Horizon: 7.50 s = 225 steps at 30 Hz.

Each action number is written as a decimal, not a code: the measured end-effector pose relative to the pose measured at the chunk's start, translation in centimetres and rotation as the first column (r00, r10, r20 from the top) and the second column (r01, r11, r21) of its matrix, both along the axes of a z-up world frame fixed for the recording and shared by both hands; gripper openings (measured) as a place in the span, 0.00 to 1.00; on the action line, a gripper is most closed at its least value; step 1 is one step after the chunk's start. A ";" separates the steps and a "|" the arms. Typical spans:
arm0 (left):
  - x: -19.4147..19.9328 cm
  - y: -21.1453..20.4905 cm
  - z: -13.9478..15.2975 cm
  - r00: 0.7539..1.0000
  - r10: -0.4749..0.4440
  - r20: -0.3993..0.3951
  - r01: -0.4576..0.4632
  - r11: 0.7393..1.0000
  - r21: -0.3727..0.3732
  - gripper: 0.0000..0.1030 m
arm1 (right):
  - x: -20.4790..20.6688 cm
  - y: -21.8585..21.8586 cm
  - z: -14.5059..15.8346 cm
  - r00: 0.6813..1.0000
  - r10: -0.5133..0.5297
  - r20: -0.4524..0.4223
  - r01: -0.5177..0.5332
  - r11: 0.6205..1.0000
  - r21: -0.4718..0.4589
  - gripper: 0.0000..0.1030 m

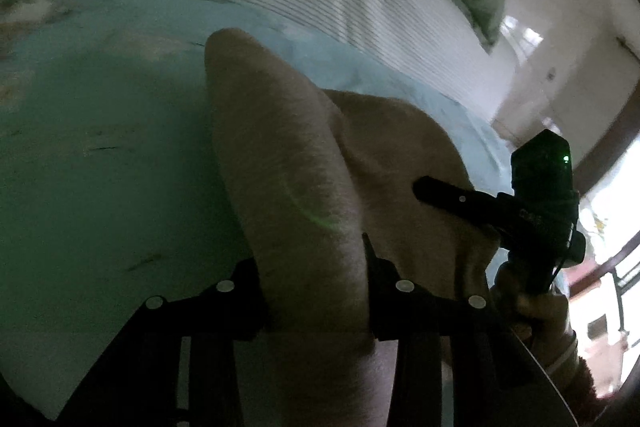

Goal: Fold small clothes

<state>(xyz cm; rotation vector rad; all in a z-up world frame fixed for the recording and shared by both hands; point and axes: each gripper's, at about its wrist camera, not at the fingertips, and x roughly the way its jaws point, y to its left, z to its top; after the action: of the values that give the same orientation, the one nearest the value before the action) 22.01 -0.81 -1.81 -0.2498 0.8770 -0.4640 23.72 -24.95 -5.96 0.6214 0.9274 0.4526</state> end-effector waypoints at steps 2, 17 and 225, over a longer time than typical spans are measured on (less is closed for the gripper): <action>-1.0 2.1 0.3 0.999 0.039 0.012 -0.039 0.999 0.010 0.37 | 0.8 1.6 -0.7 1.000 0.027 -0.002 -0.027 1.000 0.012 0.31; -2.2 6.2 -4.0 0.988 0.141 -0.066 -0.134 0.987 0.090 0.58 | -0.6 1.5 -0.3 0.997 -0.072 -0.033 0.066 0.985 -0.161 0.52; -6.3 7.9 -0.7 0.978 0.207 0.019 -0.196 0.893 0.404 0.88 | -2.8 3.4 3.7 0.991 -0.129 0.021 0.128 0.936 -0.327 0.83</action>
<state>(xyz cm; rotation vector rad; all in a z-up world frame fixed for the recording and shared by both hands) 15.66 7.05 -2.55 0.0365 0.9392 -0.0780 20.92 -21.55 -2.27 0.3743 0.9314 0.1734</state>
